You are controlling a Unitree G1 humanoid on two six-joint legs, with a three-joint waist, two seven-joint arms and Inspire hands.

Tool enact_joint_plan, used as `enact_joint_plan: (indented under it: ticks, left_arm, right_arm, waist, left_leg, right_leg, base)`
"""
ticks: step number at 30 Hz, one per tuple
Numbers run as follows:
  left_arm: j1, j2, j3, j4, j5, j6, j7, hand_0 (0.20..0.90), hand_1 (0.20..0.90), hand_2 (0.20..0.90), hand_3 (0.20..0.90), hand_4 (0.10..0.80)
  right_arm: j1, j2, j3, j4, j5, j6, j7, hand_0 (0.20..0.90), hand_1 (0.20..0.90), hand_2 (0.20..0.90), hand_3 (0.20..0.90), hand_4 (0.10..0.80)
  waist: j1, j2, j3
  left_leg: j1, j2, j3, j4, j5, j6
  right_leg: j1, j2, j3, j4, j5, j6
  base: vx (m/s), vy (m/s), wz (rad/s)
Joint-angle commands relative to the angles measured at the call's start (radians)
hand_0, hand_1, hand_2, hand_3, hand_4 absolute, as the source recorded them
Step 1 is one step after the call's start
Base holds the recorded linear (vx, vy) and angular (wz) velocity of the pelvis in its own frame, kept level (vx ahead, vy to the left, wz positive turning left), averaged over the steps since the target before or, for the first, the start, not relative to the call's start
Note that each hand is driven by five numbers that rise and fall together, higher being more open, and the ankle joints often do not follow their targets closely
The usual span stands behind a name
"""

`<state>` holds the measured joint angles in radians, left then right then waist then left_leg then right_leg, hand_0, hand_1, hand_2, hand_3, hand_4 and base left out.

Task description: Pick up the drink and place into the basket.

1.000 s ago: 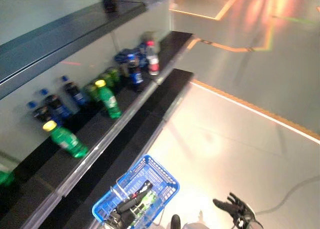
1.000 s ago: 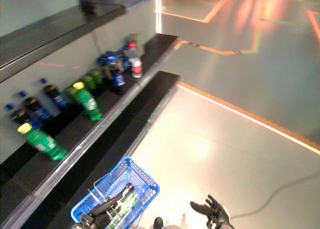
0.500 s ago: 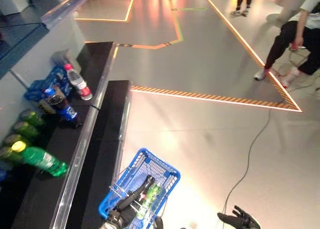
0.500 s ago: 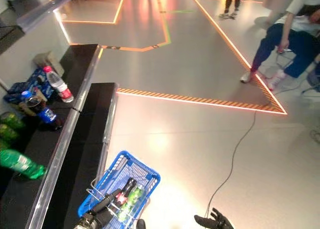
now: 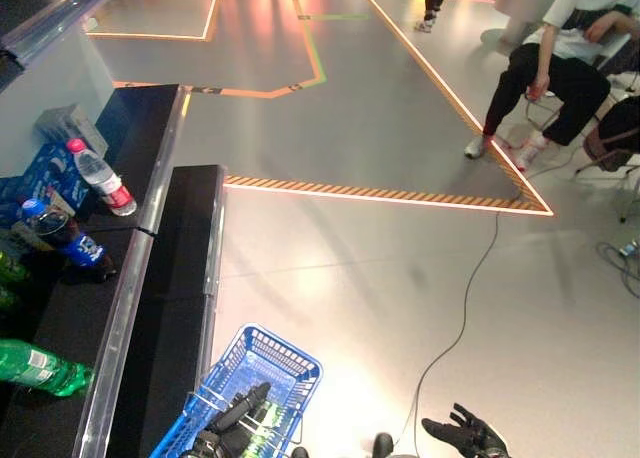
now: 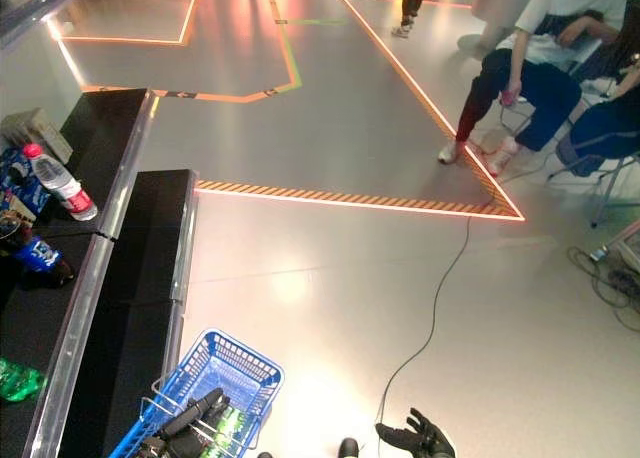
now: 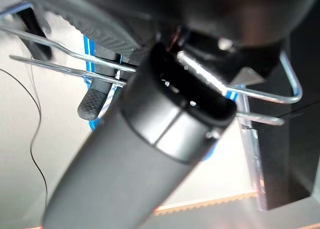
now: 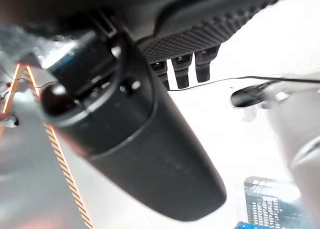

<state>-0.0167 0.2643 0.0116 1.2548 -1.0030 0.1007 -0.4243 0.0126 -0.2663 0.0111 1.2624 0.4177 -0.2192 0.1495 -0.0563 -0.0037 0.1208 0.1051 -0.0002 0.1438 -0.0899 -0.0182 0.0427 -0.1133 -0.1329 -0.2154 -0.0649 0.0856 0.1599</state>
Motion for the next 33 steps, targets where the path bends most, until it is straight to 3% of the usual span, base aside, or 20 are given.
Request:
enact_joint_plan:
  ticks: [1, 3, 5, 7, 10, 12, 14, 16, 18, 22, 25, 27, 30, 32, 33]
  left_arm:
    - [-0.079, 0.004, -0.035, -0.074, 0.037, -0.005, -0.175, 0.3, 0.3, 0.3, 0.2, 0.1]
    - [-0.074, -0.002, -0.038, -0.069, 0.045, -0.007, -0.177, 0.3, 0.3, 0.3, 0.2, 0.1]
    - [-0.062, -0.007, -0.03, -0.088, 0.068, 0.004, -0.175, 0.3, 0.3, 0.3, 0.2, 0.1]
    - [-0.047, -0.011, -0.031, -0.1, 0.073, 0.001, -0.181, 0.3, 0.3, 0.3, 0.2, 0.1]
    - [-0.04, -0.012, -0.021, -0.111, 0.064, -0.005, -0.175, 0.3, 0.3, 0.3, 0.2, 0.1]
    - [-0.03, -0.017, -0.021, -0.14, 0.07, 0.001, -0.162, 0.3, 0.3, 0.3, 0.2, 0.1]
    - [-0.017, -0.018, -0.019, -0.175, 0.074, 0.014, -0.158, 0.3, 0.3, 0.3, 0.2, 0.1]
    - [-0.013, -0.015, -0.026, -0.19, 0.063, 0.019, -0.152, 0.3, 0.3, 0.3, 0.2, 0.1]
    - [-0.011, -0.016, -0.02, -0.201, 0.057, 0.027, -0.14, 0.3, 0.3, 0.3, 0.2, 0.1]
    - [0.004, -0.029, -0.013, -0.191, 0.034, 0.012, -0.132, 0.3, 0.3, 0.3, 0.2, 0.1]
    - [0.028, -0.035, -0.001, -0.173, 0.034, -0.006, -0.147, 0.3, 0.3, 0.3, 0.2, 0.1]
    - [0.042, -0.034, 0.004, -0.151, 0.038, -0.015, -0.164, 0.3, 0.3, 0.3, 0.2, 0.1]
    - [0.059, -0.024, 0.039, -0.127, 0.053, -0.013, -0.183, 0.3, 0.3, 0.3, 0.2, 0.1]
    - [0.061, -0.017, 0.052, -0.117, 0.055, -0.012, -0.187, 0.3, 0.3, 0.3, 0.2, 0.1]
    - [0.06, -0.014, 0.064, -0.104, 0.061, -0.015, -0.19, 0.3, 0.3, 0.3, 0.2, 0.1]
  right_arm:
    - [-0.03, -0.022, -0.013, 0.005, 0.037, -0.047, -0.009, 0.9, 0.9, 0.9, 0.9, 0.8]
    - [-0.016, -0.02, -0.009, 0.011, 0.04, -0.057, -0.019, 0.9, 0.9, 0.9, 0.9, 0.8]
    - [-0.003, -0.017, -0.005, -0.002, 0.042, -0.057, -0.018, 0.9, 0.9, 0.9, 0.9, 0.8]
    - [-0.001, -0.027, 0.002, -0.012, 0.011, -0.059, 0.003, 0.9, 0.9, 0.9, 0.9, 0.8]
    - [-0.002, -0.039, 0.017, -0.035, -0.023, -0.051, -0.011, 0.9, 0.9, 0.9, 0.9, 0.8]
    - [-0.001, -0.06, 0.026, -0.062, -0.024, -0.037, -0.008, 0.9, 0.9, 0.9, 0.9, 0.8]
    - [-0.006, -0.072, 0.023, -0.079, -0.005, -0.031, -0.001, 0.9, 0.9, 0.9, 0.9, 0.8]
    - [-0.025, -0.073, 0.018, -0.076, -0.009, -0.029, 0.008, 0.9, 0.9, 0.9, 0.9, 0.8]
    - [-0.035, -0.074, 0.027, -0.076, -0.018, -0.024, 0.005, 0.9, 0.9, 0.9, 0.9, 0.8]
    - [-0.046, -0.072, 0.054, -0.063, -0.032, -0.021, -0.012, 0.9, 0.9, 0.9, 0.9, 0.8]
    - [-0.039, -0.076, 0.055, -0.047, -0.042, -0.027, -0.009, 0.9, 0.9, 0.9, 0.9, 0.8]
    - [-0.032, -0.077, 0.043, -0.028, -0.062, -0.036, -0.011, 0.9, 0.9, 0.9, 0.9, 0.8]
    - [-0.037, -0.082, 0.026, -0.012, -0.089, -0.029, -0.009, 0.9, 0.9, 0.9, 0.9, 0.8]
    - [-0.041, -0.082, 0.024, -0.012, -0.098, -0.026, -0.005, 0.9, 0.9, 0.9, 0.9, 0.8]
    - [-0.041, -0.078, 0.02, -0.017, -0.11, -0.021, -0.002, 0.9, 0.9, 0.9, 0.9, 0.8]
  waist:
    - [-0.011, -0.009, 0.007]
    - [-0.024, -0.003, 0.003]
    - [-0.024, -0.003, -0.005]
    - [-0.019, -0.008, -0.012]
    - [-0.012, -0.021, -0.017]
    - [0.001, -0.037, -0.01]
    - [0.024, -0.051, 0.006]
    - [0.046, -0.054, 0.016]
    - [0.058, -0.042, 0.017]
    - [0.09, -0.008, 0.013]
    - [0.117, 0.004, 0.005]
    - [0.13, 0.009, -0.003]
    - [0.138, -0.007, -0.028]
    - [0.146, -0.016, -0.033]
    - [0.15, -0.029, -0.039]
  left_leg:
    - [0.056, -0.082, -0.007, 0.01, -0.047, -0.04]
    - [0.049, -0.071, -0.028, 0.073, -0.064, -0.046]
    - [0.048, -0.05, -0.025, 0.131, -0.052, -0.066]
    - [0.021, -0.018, -0.037, 0.243, 0.022, -0.1]
    - [-0.011, 0.002, -0.043, 0.412, 0.07, -0.121]
    - [-0.089, 0.03, -0.028, 0.583, 0.135, -0.143]
    - [-0.194, 0.065, -0.015, 0.645, 0.128, -0.131]
    - [-0.198, 0.053, 0.008, 0.524, 0.077, -0.108]
    - [-0.2, 0.023, 0.013, 0.374, 0.072, -0.108]
    - [-0.242, -0.019, 0.013, 0.069, 0.138, -0.126]
    - [-0.332, -0.024, 0.036, 0.003, 0.189, -0.137]
    - [-0.375, -0.008, 0.113, 0.003, 0.197, -0.138]
    - [-0.339, -0.012, 0.182, 0.003, 0.192, -0.117]
    - [-0.319, -0.019, 0.195, 0.003, 0.203, -0.093]
    - [-0.3, -0.038, 0.189, 0.003, 0.193, -0.074]
  right_leg:
    - [-0.046, 0.034, 0.004, 0.051, 0.118, 0.015]
    - [-0.035, 0.054, 0.045, 0.107, 0.075, -0.013]
    - [0.015, 0.073, 0.041, 0.108, 0.039, -0.043]
    - [0.065, 0.095, 0.042, 0.1, 0.01, -0.072]
    - [0.088, 0.1, 0.02, 0.114, -0.022, -0.104]
    - [0.124, 0.1, 0.003, 0.118, -0.051, -0.133]
    - [0.162, 0.103, 0.0, 0.119, -0.075, -0.146]
    - [0.194, 0.106, 0.005, 0.099, -0.086, -0.13]
    - [0.211, 0.121, 0.02, 0.077, -0.09, -0.118]
    - [0.266, 0.158, 0.078, 0.036, -0.106, -0.103]
    - [0.315, 0.18, 0.099, 0.034, -0.133, -0.102]
    - [0.351, 0.186, 0.074, 0.043, -0.164, -0.101]
    - [0.39, 0.164, 0.043, 0.099, -0.189, -0.072]
    - [0.394, 0.154, 0.04, 0.14, -0.159, -0.058]
    - [0.396, 0.138, 0.043, 0.17, -0.129, -0.038]
  base:
    - [0.428, -0.259, 0.48]
    - [0.419, -0.29, 0.75]
    - [0.411, -0.33, 0.66]
    - [0.373, -0.33, 0.41]
    - [0.241, -0.258, 0.18]
    - [0.227, -0.287, 0.03]
    - [0.255, -0.242, 0.23]
    - [0.268, -0.103, 0.21]
    - [0.243, 0.025, -0.18]
    - [0.324, 0.078, -0.03]
    - [0.406, 0.05, -0.07]
    - [0.482, 0.087, -0.37]
    - [0.532, 0.146, -0.06]
    - [0.286, 0.106, -0.11]
    - [0.34, 0.14, -0.17]
